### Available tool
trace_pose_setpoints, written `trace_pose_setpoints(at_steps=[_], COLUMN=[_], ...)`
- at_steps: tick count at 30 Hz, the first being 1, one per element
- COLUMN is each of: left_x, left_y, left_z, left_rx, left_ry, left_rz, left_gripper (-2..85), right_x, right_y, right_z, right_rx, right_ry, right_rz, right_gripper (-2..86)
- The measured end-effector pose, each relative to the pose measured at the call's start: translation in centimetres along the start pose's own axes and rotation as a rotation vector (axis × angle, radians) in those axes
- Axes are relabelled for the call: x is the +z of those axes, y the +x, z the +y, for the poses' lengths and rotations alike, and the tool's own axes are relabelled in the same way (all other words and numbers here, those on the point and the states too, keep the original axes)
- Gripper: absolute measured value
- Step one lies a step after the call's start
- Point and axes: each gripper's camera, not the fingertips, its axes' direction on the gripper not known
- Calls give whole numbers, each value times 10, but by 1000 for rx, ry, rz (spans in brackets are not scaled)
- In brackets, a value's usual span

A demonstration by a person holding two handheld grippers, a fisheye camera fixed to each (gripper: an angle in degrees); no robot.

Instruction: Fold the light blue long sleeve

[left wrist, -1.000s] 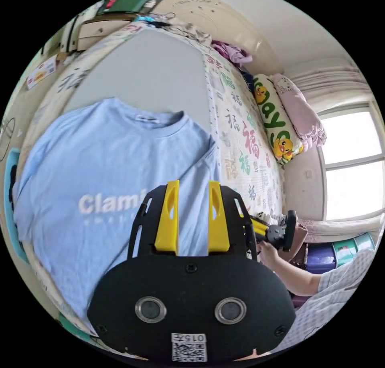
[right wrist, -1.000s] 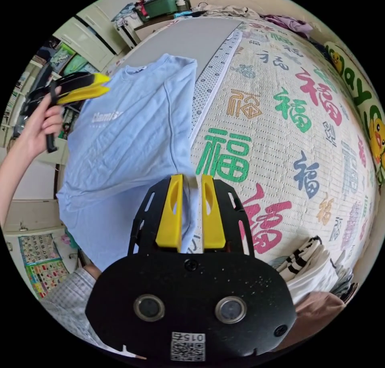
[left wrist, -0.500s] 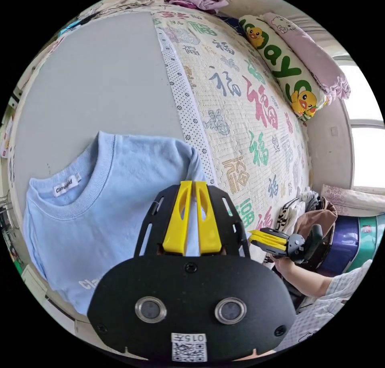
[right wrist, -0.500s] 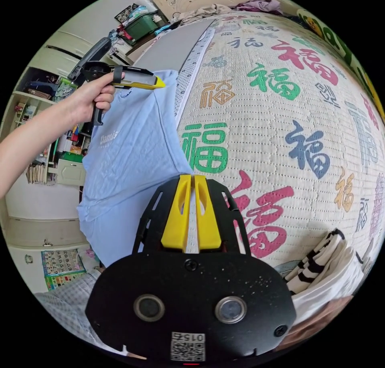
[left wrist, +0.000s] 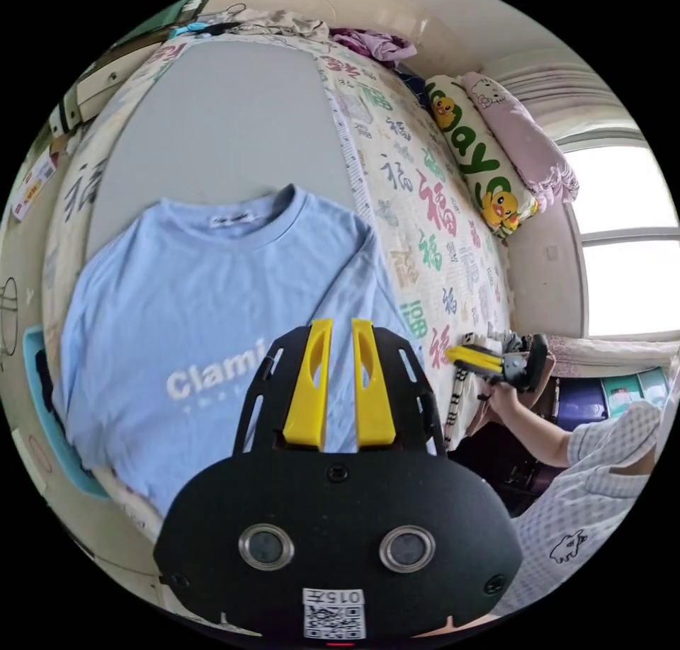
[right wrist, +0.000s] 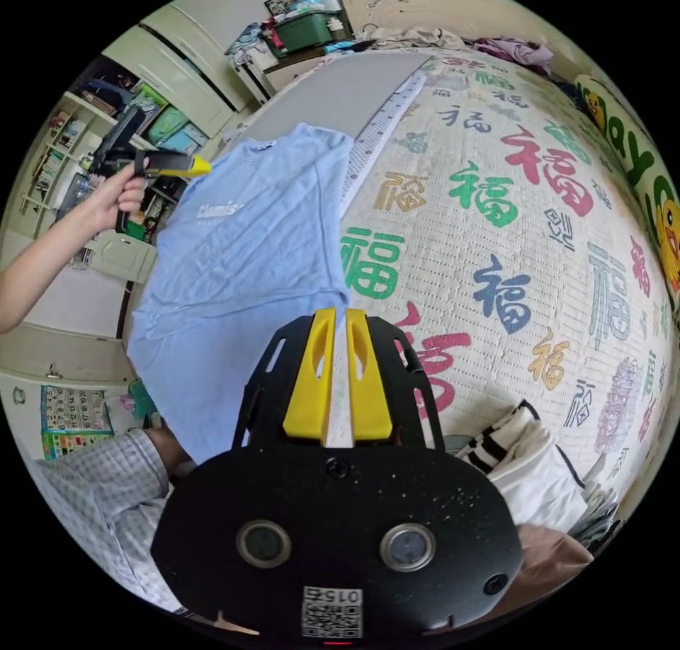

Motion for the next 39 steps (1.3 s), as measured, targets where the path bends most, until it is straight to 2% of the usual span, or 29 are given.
trace_pose_setpoints(at_steps=[2,6,8,11,15,17,21,25,30,33,36,39], left_x=[-27,-42,-35,-11,18,34,42,43,65,74,63,41], left_y=[-35,-98,-137,-173,-200,-217,-238,-258,-291,-322,-365,-438], left_z=[74,188,251,297,322,339,361,387,421,444,479,529], left_rx=[-75,-268,-378,-431,-380,-376,-313,-249,-212,-205,-275,-479], left_ry=[-58,-130,-147,-151,-179,-165,-147,-154,-213,-192,-107,108], left_rz=[-106,-175,-149,-42,-51,9,33,44,71,174,258,483], left_gripper=[66,70,73,82,77,65,31,-4,-7,-5,9,52], right_x=[-4,18,53,110,169,204,275,302,328,347,357,351], right_y=[-30,-118,-193,-285,-373,-411,-450,-472,-490,-497,-497,-497], right_z=[13,21,30,43,50,47,47,59,67,56,44,32], right_rx=[-40,-193,-298,-400,-464,-473,-447,-376,-270,-197,-123,-32], right_ry=[22,-2,-43,-134,-169,-180,-336,-383,-432,-503,-555,-543], right_rz=[-72,-219,-275,-360,-238,-176,-28,45,113,122,114,169], right_gripper=[46,51,51,67,84,84,61,11,10,23,35,24])
